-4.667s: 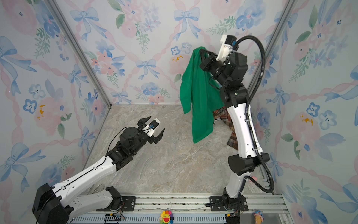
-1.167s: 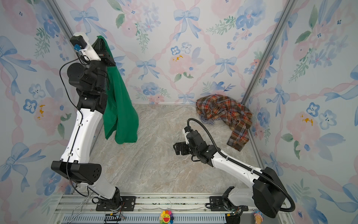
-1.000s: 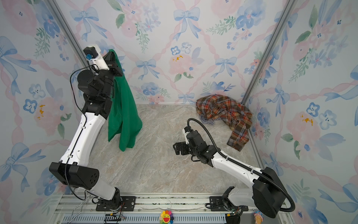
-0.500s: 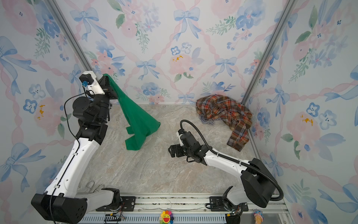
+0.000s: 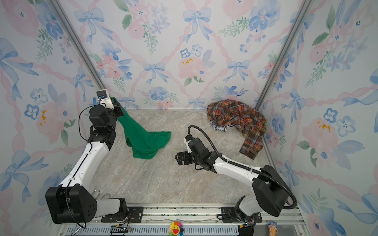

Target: Pick out a specific cloth from the pile

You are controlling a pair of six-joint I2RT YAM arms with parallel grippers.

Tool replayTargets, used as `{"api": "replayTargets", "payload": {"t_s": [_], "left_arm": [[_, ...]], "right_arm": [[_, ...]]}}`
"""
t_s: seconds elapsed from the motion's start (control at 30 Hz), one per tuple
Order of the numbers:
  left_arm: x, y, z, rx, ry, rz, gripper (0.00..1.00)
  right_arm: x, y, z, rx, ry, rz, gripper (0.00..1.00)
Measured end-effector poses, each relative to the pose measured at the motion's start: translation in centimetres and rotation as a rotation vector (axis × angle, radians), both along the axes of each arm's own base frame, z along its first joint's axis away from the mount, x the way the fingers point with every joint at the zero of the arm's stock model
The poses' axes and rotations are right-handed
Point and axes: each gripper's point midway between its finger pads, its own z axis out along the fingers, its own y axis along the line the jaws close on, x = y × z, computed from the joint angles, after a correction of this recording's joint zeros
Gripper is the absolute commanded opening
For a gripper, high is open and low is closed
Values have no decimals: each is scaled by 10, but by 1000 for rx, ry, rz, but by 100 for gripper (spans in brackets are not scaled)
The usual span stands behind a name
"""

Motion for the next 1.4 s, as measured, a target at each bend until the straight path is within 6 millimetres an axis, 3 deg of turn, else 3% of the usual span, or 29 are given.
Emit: {"api": "replayTargets", "payload": {"t_s": [0.17, 0.33, 0.47, 0.67, 0.77, 0.9, 1.07, 1.2, 1.4], "left_arm": [[-3, -91, -17, -5, 45, -397, 0], [-39, -181, -48, -7, 150, -731, 0], [-53, -209, -82, -22, 229, -844, 0], [-39, -224, -143, -94, 389, -903, 0], [-28, -222, -177, -105, 485, -866, 0], [-13, -193, -211, -61, 579, -672, 0], [2, -134, -220, -39, 606, -419, 0], [1, -91, -227, -12, 651, -238, 0], [-12, -55, -271, -5, 819, -95, 0]], "right_arm": [[0, 0, 0, 0, 1, -1, 97], [1, 1, -2, 1, 6, -3, 97], [-2, 6, -14, -13, 27, 6, 97], [-10, 14, -16, -12, 33, 30, 97], [-10, 14, -16, -10, 31, 29, 97], [-10, 14, -16, -9, 32, 27, 97], [-10, 14, -16, -9, 32, 27, 97], [-10, 14, -16, -9, 32, 28, 97], [-10, 15, -20, -15, 42, 31, 97]]}}
